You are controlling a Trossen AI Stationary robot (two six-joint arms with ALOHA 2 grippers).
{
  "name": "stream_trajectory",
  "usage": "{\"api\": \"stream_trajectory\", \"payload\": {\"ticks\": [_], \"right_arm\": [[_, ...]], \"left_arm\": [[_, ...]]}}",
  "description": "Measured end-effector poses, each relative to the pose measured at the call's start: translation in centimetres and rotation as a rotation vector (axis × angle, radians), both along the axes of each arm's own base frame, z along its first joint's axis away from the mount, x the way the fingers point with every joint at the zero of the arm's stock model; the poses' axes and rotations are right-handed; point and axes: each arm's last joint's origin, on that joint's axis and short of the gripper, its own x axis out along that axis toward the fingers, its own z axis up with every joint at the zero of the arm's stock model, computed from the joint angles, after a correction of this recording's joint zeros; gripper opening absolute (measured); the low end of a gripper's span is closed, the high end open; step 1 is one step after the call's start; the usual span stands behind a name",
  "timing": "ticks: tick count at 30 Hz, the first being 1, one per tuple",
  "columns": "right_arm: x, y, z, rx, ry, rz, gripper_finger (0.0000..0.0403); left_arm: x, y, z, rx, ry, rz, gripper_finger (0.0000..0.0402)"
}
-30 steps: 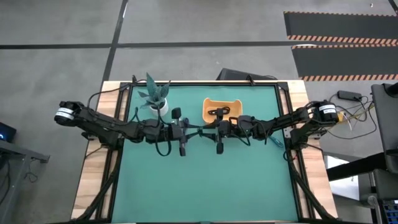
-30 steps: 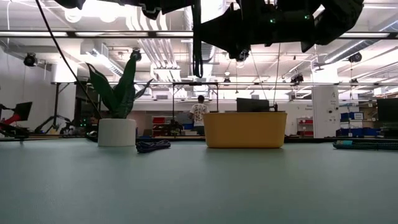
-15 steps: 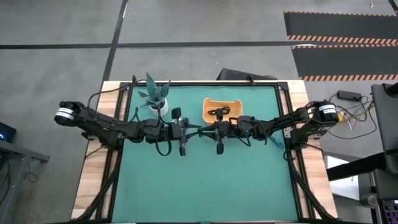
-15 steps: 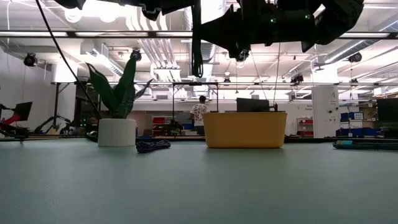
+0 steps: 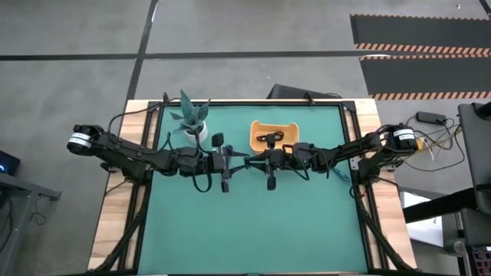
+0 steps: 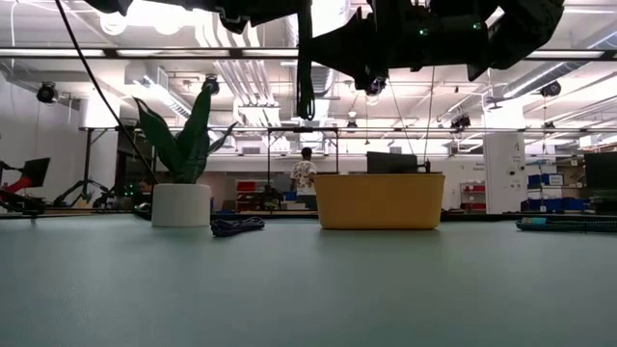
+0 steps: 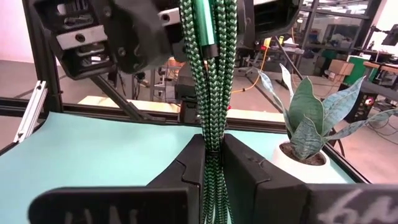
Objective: Pick and place USB-C Cables
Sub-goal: Put the green charger cable into the yellow bin
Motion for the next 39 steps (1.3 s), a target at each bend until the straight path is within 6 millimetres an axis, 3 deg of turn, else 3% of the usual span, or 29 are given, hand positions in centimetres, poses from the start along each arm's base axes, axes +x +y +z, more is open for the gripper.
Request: {"api": "stream_trajectory", "payload": {"ticks": [8,16,19,26,32,39], "right_arm": [[-0.2,0.0,0.0,0.000,0.027,-0.003,0.0029],[-1.2,-0.2,1.1,0.013,0.105,-0.060,0.0029],[-1.3,-0.4,2.0,0.003,0.221,-0.114,0.0029],[-0.7,-0.8,6.3,-0.057,0.556,-0.198,0.0029],[-0.6,-3.1,9.3,-0.028,0.810,-0.270,0.0029],[-0.8,-7.5,9.9,0.152,1.051,-0.333,0.0029]], "left_arm": [[-0.8,0.2,-0.4,0.014,0.111,0.010,0.0186],[-2.8,0.6,0.1,0.019,0.212,0.051,0.0193],[-3.6,0.7,0.3,0.026,0.244,0.057,0.0193],[-5.0,1.2,1.0,0.041,0.266,0.123,0.0193],[-5.7,1.3,1.1,0.046,0.282,0.133,0.0193],[-6.3,1.7,1.9,0.112,0.258,0.217,0.0193]]}}
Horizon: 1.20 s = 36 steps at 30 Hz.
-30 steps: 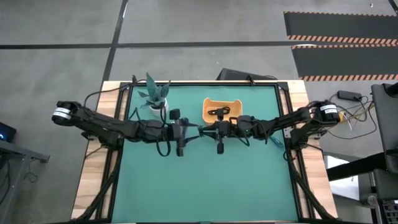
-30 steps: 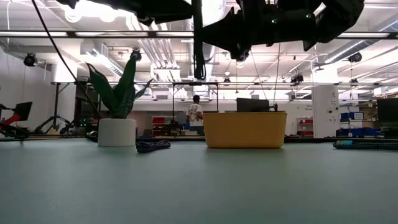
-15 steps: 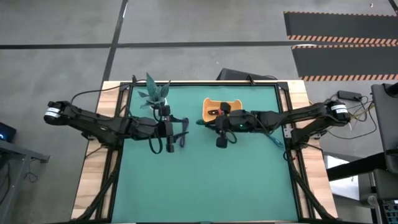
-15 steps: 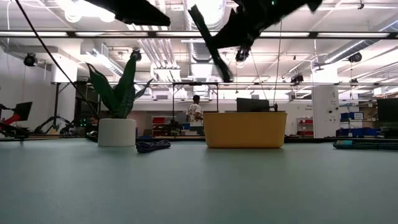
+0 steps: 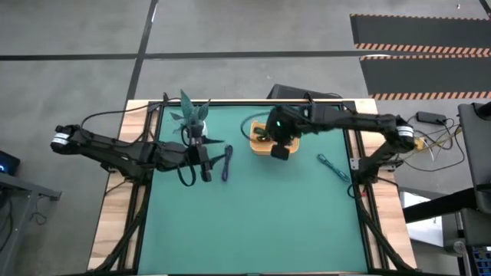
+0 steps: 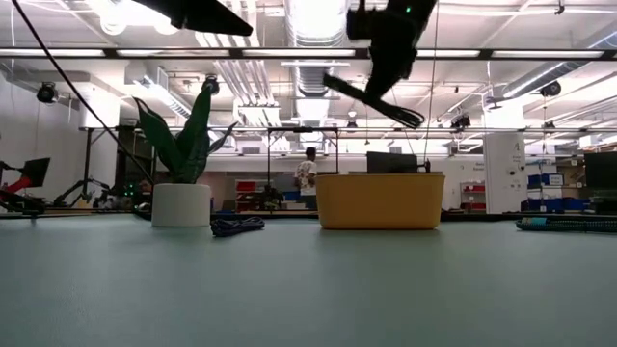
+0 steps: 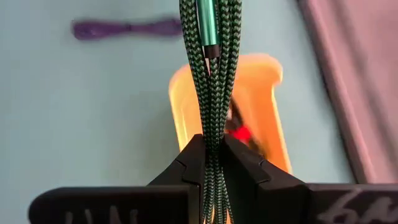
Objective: Pick and place USB-C Cables
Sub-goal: Put the green charger cable into the yellow bin
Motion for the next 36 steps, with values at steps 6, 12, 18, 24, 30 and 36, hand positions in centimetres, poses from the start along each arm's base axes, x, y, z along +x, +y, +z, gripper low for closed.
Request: {"api": "stream_trajectory", "payload": {"ticks": [6,12,18,24,30,36], "right_arm": [[0.7,-2.8,-1.4,0.149,0.100,-0.022,0.0029],[1.8,-4.9,-3.5,0.168,0.187,-0.008,0.0029],[2.9,-6.2,-4.9,0.167,0.244,0.026,0.0029],[3.7,-6.9,-5.1,0.136,0.297,0.026,0.0029],[3.8,-7.2,-5.7,0.103,0.341,0.043,0.0029],[4.2,-7.8,-6.5,0.002,0.392,0.060,0.0029]], "left_arm": [[-0.8,0.3,0.1,0.001,-0.026,0.063,0.0193],[-2.4,0.8,0.1,0.017,-0.055,0.147,0.0193],[-3.6,1.0,0.7,0.006,-0.103,0.150,0.0193],[-3.8,1.0,0.9,0.012,-0.108,0.148,0.0193],[-3.8,1.0,0.9,0.027,-0.101,0.146,0.0193],[-3.8,1.0,0.8,0.028,-0.100,0.146,0.0193]]}}
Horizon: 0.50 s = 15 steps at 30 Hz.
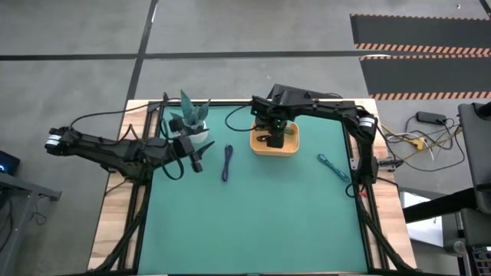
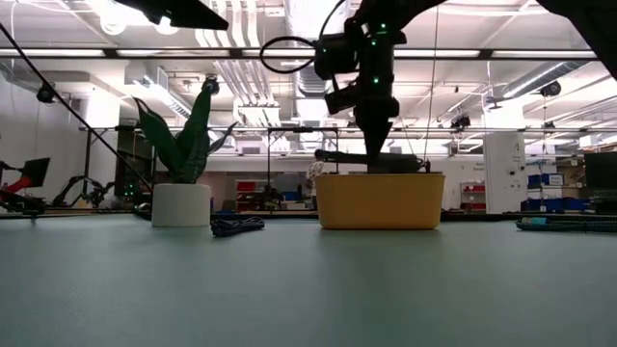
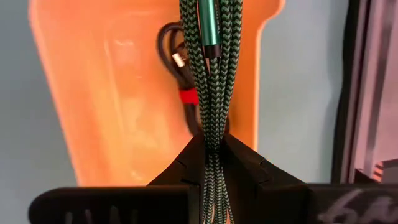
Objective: Pick and place USB-C Cables
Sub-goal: Put the green charger cable into the yellow bin
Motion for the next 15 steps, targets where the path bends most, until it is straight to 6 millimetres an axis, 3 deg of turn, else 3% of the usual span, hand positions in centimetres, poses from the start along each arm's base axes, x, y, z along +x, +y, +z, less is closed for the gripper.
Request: {"api": "stream_trajectory", "payload": {"ticks": [15], "right_arm": [[0.7,-0.4,-1.9,0.009,0.033,-0.002,0.0029]], "left_arm": [[0.1,0.0,-0.1,0.008,0.010,-0.001,0.0193]]}}
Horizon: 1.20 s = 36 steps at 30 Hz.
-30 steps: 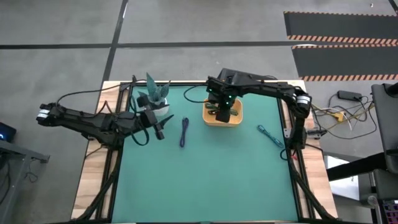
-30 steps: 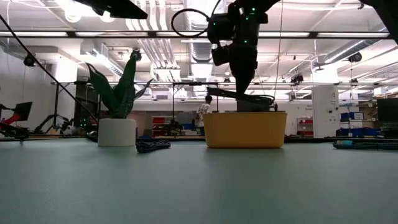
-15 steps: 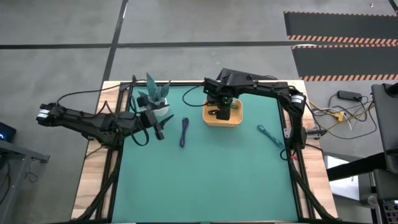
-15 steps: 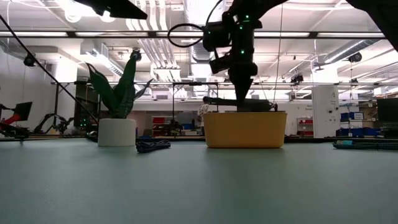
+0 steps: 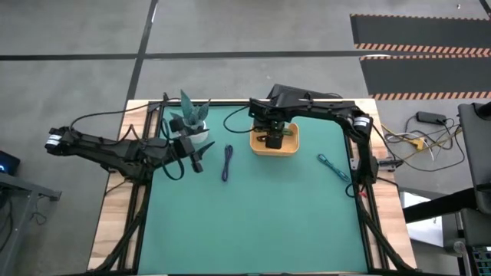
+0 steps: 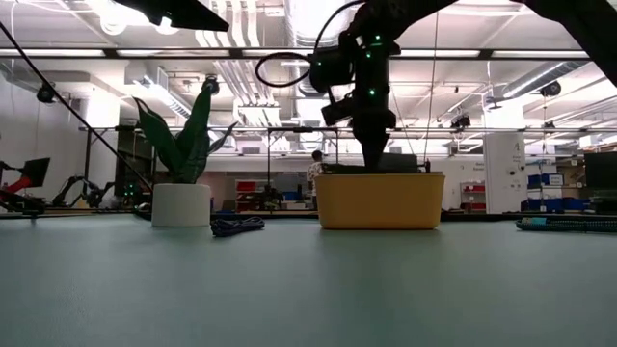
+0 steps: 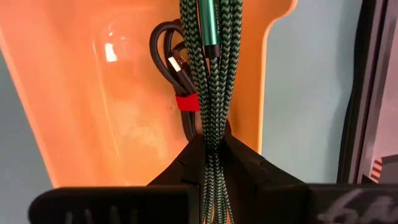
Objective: Pick and place USB-C Cables
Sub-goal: Put the green charger cable into the yellow bin
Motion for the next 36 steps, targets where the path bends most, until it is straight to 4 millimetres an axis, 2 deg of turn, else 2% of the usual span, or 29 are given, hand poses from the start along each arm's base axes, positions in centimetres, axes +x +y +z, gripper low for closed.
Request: {"api": "stream_trajectory", "payload": {"ticks": [11,36], "right_arm": [[0.4,-0.3,-1.7,0.016,0.043,0.005,0.0029],[0.4,-0.9,-2.0,0.010,0.023,-0.021,0.0029]], "left_arm": [[0.0,0.0,0.0,0.000,0.001,0.000,0.0193],[0.0,0.0,-0.2,0.001,0.006,0.000,0.0193]]}}
